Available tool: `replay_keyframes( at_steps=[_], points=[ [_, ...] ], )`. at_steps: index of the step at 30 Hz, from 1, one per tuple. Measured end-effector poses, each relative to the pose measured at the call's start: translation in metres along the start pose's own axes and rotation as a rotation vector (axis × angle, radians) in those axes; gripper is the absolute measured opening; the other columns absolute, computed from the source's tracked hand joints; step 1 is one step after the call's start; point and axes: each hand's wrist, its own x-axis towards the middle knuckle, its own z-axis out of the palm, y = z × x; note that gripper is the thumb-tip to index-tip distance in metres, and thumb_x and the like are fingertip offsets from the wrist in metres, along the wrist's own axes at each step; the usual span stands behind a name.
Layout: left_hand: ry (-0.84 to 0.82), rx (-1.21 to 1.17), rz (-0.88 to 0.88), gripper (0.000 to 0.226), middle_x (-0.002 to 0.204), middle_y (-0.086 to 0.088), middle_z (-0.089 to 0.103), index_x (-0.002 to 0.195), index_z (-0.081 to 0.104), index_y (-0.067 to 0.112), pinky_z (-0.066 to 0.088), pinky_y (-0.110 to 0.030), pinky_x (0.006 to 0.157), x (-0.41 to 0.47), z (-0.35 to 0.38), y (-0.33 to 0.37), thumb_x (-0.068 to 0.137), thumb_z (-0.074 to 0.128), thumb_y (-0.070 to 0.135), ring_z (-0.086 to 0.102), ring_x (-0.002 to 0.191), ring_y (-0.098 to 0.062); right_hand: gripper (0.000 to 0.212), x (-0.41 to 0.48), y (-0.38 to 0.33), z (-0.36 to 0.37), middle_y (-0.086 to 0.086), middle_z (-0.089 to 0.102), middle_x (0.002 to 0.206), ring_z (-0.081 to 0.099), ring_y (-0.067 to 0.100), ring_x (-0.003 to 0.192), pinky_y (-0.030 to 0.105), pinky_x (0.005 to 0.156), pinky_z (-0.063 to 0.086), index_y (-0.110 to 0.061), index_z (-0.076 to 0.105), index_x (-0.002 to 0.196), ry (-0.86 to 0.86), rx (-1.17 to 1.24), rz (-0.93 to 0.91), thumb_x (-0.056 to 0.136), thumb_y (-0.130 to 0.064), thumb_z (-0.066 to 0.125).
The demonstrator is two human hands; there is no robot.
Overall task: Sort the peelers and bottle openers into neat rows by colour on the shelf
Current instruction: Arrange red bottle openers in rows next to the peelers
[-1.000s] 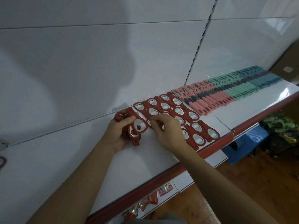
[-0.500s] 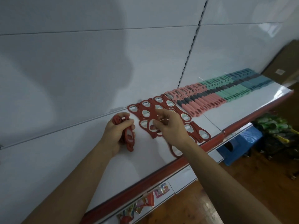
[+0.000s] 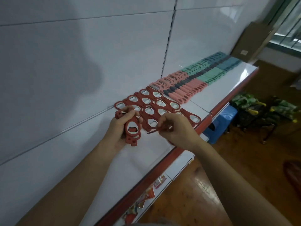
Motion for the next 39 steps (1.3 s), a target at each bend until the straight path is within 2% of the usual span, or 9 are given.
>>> replay_keyframes(
  at_steps=[5, 11, 14, 18, 21, 27, 30, 35, 39],
  points=[
    [-0.083, -0.12, -0.085, 0.019, 0.093, -0.007, 0.058, 0.108, 0.058, 0.016, 0.056, -0.029, 0.062, 0.004, -0.011, -0.001, 0.091, 0.067, 0.015, 0.062, 0.079, -0.019, 0.025, -0.021, 0.003, 0.01, -0.016, 0.071, 0.103, 0.066, -0.005, 0.091, 0.013, 0.083, 0.055, -0.021, 0.075, 0.096, -0.09, -0.106, -0.07, 0.082, -0.002, 0.08],
    [-0.11, -0.099, -0.097, 0.018, 0.088, -0.004, 0.061, 0.104, 0.063, 0.018, 0.056, -0.029, 0.062, 0.003, -0.011, -0.002, 0.087, 0.069, 0.014, 0.061, 0.078, -0.016, 0.03, -0.03, -0.002, 0.001, -0.008, 0.063, 0.134, 0.055, 0.007, 0.122, 0.012, 0.1, 0.046, -0.024, 0.075, 0.115, -0.102, -0.272, -0.042, 0.09, -0.008, 0.072],
    [-0.122, -0.067, -0.098, 0.014, 0.088, -0.004, 0.061, 0.104, 0.065, 0.02, 0.056, -0.029, 0.063, 0.003, -0.013, -0.002, 0.091, 0.065, 0.014, 0.062, 0.077, -0.016, 0.035, -0.034, -0.006, 0.001, -0.009, 0.064, 0.129, 0.056, 0.008, 0.118, 0.014, 0.099, 0.047, -0.027, 0.073, 0.12, -0.125, -0.328, -0.036, 0.09, -0.009, 0.073],
    [-0.138, -0.053, -0.098, 0.012, 0.085, -0.005, 0.061, 0.102, 0.065, 0.019, 0.055, -0.028, 0.062, 0.002, -0.013, -0.002, 0.091, 0.066, 0.014, 0.062, 0.075, -0.016, 0.052, -0.035, -0.009, 0.002, -0.01, 0.062, 0.133, 0.052, 0.012, 0.12, 0.026, 0.101, 0.049, -0.029, 0.072, 0.124, -0.119, -0.415, 0.012, 0.087, 0.008, 0.067],
    [-0.138, -0.067, -0.102, 0.015, 0.087, -0.006, 0.06, 0.104, 0.065, 0.018, 0.055, -0.028, 0.06, 0.002, -0.013, -0.002, 0.09, 0.066, 0.012, 0.062, 0.074, -0.016, 0.04, -0.035, -0.01, 0.005, -0.006, 0.067, 0.127, 0.057, 0.012, 0.114, 0.03, 0.099, 0.051, -0.024, 0.074, 0.119, -0.062, -0.393, 0.024, 0.092, 0.003, 0.062],
    [-0.124, -0.057, -0.119, 0.018, 0.086, -0.004, 0.062, 0.104, 0.066, 0.019, 0.056, -0.029, 0.063, 0.001, -0.011, -0.001, 0.087, 0.069, 0.014, 0.063, 0.073, -0.015, 0.018, -0.031, -0.007, 0.025, -0.01, 0.069, 0.104, 0.057, 0.007, 0.092, 0.03, 0.082, 0.055, -0.026, 0.076, 0.109, 0.008, -0.407, 0.037, 0.093, -0.031, 0.071],
    [-0.108, -0.029, -0.136, 0.013, 0.087, -0.004, 0.064, 0.102, 0.067, 0.019, 0.056, -0.028, 0.063, 0.002, -0.012, -0.001, 0.09, 0.068, 0.015, 0.064, 0.074, -0.015, 0.014, -0.031, -0.004, 0.027, -0.01, 0.071, 0.098, 0.058, 0.008, 0.087, 0.03, 0.079, 0.055, -0.026, 0.079, 0.104, 0.031, -0.444, 0.049, 0.093, -0.029, 0.071],
    [-0.085, -0.007, -0.152, 0.007, 0.086, -0.005, 0.065, 0.096, 0.072, 0.02, 0.055, -0.029, 0.064, 0.002, -0.012, 0.0, 0.09, 0.07, 0.017, 0.063, 0.076, -0.016, 0.018, -0.031, -0.003, 0.023, -0.007, 0.072, 0.106, 0.06, 0.009, 0.092, 0.021, 0.084, 0.052, -0.024, 0.078, 0.111, 0.025, -0.434, 0.074, 0.095, -0.027, 0.07],
    [-0.073, 0.003, -0.141, 0.007, 0.086, -0.004, 0.067, 0.093, 0.075, 0.022, 0.055, -0.031, 0.071, -0.003, -0.008, 0.001, 0.088, 0.072, 0.019, 0.065, 0.079, -0.016, 0.019, -0.033, -0.005, 0.026, -0.006, 0.072, 0.107, 0.062, 0.008, 0.091, 0.024, 0.085, 0.057, -0.022, 0.077, 0.113, 0.029, -0.423, 0.114, 0.097, -0.026, 0.068]
  ],
)
